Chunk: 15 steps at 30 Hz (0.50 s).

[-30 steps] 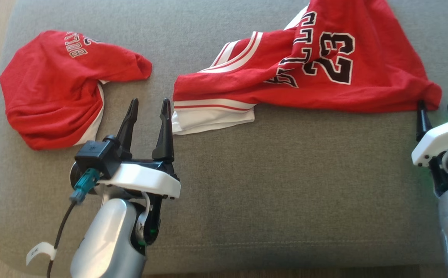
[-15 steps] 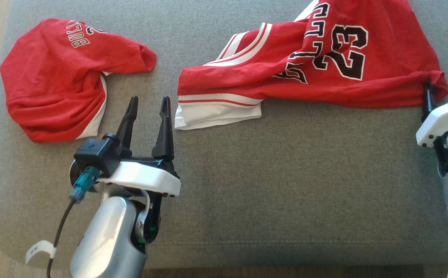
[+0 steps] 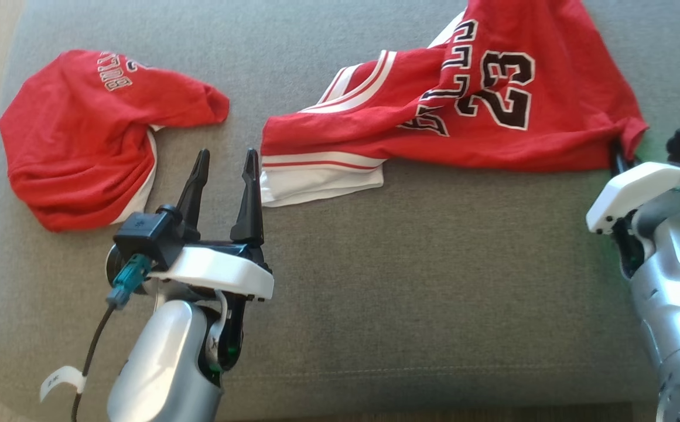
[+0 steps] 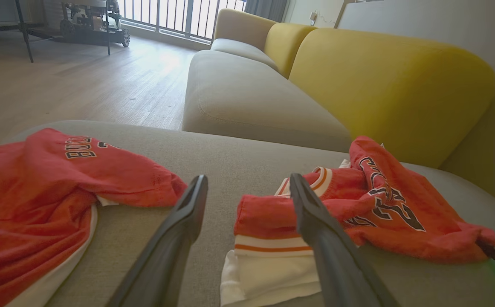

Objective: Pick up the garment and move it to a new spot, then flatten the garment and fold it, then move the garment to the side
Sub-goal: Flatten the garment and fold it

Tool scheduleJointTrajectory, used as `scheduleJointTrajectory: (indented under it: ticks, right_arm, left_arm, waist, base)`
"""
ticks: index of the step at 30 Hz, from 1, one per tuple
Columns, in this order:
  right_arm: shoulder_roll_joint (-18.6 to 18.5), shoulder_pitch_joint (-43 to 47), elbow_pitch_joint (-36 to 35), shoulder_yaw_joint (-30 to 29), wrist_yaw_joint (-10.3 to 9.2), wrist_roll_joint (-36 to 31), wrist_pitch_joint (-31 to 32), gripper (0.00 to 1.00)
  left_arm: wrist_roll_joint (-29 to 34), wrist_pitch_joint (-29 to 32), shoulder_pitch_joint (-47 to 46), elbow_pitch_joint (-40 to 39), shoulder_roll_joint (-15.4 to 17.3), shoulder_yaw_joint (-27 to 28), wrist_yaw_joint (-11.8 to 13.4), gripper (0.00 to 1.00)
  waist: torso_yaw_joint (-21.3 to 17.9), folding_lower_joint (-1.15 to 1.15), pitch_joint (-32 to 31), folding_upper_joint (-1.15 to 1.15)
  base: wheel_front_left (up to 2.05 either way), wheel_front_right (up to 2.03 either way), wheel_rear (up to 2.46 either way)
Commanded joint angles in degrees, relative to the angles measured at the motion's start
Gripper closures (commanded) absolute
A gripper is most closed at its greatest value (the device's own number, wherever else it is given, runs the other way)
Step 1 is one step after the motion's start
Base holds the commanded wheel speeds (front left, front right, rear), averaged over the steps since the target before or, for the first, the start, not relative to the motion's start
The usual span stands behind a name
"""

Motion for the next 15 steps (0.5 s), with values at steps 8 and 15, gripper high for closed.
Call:
scheduleJointTrajectory:
  ticks: [8,15]
  right_arm:
    - [0.5,2.9,-0.6,3.2,-0.01,3.6,-0.6,1.00]
    - [0.9,6.0,-0.9,1.8,-0.01,7.8,2.8,1.00]
  left_arm:
    - [-0.7,-0.3,1.2,-1.4,0.7,1.5,0.5,0.00]
    - [-1.9,-0.3,2.5,-1.7,0.7,0.8,1.1,0.00]
  waist:
    - [-3.4,0.00,-4.5,0.00]
    - [-4.8,0.00,-6.4,0.00]
  base:
    - [0.00,0.00,0.00]
    - [0.00,0.00,0.00]
